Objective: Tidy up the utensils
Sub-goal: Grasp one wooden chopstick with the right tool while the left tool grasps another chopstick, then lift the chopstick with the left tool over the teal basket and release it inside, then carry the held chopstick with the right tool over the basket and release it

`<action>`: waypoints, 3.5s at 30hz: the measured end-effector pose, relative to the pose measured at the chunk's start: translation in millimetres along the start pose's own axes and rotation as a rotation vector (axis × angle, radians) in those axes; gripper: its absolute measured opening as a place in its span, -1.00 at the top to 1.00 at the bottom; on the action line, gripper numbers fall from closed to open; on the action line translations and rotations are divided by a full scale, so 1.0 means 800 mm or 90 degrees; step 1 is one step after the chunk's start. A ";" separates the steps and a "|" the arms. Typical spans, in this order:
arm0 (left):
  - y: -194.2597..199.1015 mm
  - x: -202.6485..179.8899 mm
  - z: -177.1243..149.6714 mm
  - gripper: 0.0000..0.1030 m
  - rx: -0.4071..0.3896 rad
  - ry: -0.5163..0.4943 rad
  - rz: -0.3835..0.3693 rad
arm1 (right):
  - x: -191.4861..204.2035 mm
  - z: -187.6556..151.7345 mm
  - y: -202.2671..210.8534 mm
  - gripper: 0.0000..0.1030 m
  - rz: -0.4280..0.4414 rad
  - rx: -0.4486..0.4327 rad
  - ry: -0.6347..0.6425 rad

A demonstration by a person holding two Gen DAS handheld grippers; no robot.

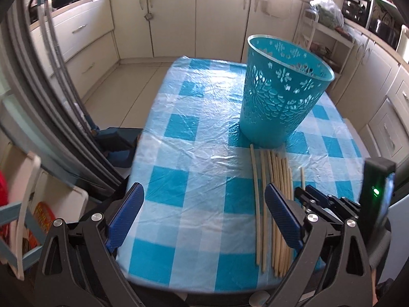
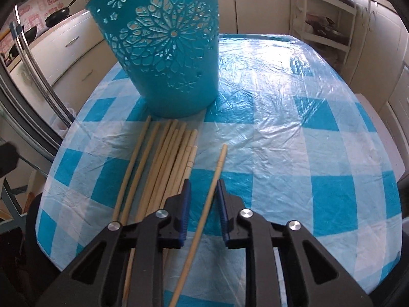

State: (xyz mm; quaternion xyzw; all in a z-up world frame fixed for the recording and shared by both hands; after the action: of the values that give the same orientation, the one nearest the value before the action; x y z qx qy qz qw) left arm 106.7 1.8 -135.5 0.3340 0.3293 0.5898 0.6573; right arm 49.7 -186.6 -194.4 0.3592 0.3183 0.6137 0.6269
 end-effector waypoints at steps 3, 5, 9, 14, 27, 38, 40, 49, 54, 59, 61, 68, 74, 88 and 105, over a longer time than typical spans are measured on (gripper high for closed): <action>-0.033 -0.016 0.003 -0.78 0.025 -0.018 -0.012 | -0.007 0.005 -0.002 0.88 0.014 0.000 0.029; -0.061 -0.031 0.002 -0.78 0.051 -0.032 -0.027 | -0.014 0.009 -0.002 0.90 0.014 0.001 0.051; -0.104 -0.047 -0.001 -0.77 0.086 -0.042 -0.029 | -0.033 0.019 -0.004 0.90 0.017 0.007 0.064; -0.137 -0.056 0.005 -0.64 0.094 -0.050 -0.005 | -0.043 0.025 -0.010 0.90 0.043 0.001 0.035; -0.132 -0.078 0.002 0.08 0.096 -0.076 0.000 | -0.030 0.020 -0.009 0.89 0.083 -0.015 0.006; -0.102 -0.088 0.004 0.90 0.107 -0.087 -0.099 | -0.036 0.017 -0.009 0.89 0.087 -0.030 0.003; -0.090 -0.080 0.009 0.90 0.103 -0.074 -0.117 | -0.037 0.016 -0.009 0.89 0.088 -0.034 0.003; 0.026 -0.044 0.080 0.90 -0.012 -0.018 -0.237 | -0.041 0.014 -0.009 0.89 0.107 -0.043 -0.009; 0.115 -0.060 0.167 0.90 -0.154 -0.010 -0.284 | -0.046 0.013 -0.010 0.89 0.126 -0.048 -0.023; 0.141 -0.093 0.245 0.90 -0.291 0.003 -0.265 | -0.049 0.014 -0.010 0.89 0.149 -0.049 -0.042; 0.141 -0.103 0.267 0.90 -0.330 0.018 -0.251 | -0.048 0.014 -0.010 0.89 0.152 -0.050 -0.044; 0.086 -0.122 0.306 0.90 -0.397 0.051 -0.155 | -0.052 0.014 -0.010 0.89 0.180 -0.050 -0.067; 0.039 -0.131 0.290 0.90 -0.362 0.012 -0.115 | -0.054 0.013 -0.010 0.89 0.195 -0.050 -0.080; 0.056 -0.060 0.229 -0.09 -0.314 0.023 -0.066 | -0.042 0.015 -0.010 0.79 0.163 -0.046 -0.036; 0.017 0.046 0.089 -0.36 -0.172 0.095 -0.056 | -0.010 0.019 -0.017 0.76 0.021 0.010 0.143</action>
State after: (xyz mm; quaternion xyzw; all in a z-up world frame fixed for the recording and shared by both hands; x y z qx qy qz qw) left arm 161.7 35.8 -85.9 0.1828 0.3094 0.6224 0.6953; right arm 69.7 -195.7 -198.0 0.2980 0.3853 0.6577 0.5746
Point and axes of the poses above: each gripper's, at about its wrist camera, not at the fingertips, and y roughly against the way its jaws point, x to its left, z to its top, the point moved 9 cm from there along -y, roughly the way its jaws point, and after that the axes turned 2 degrees about y, right-handed, at the moved point
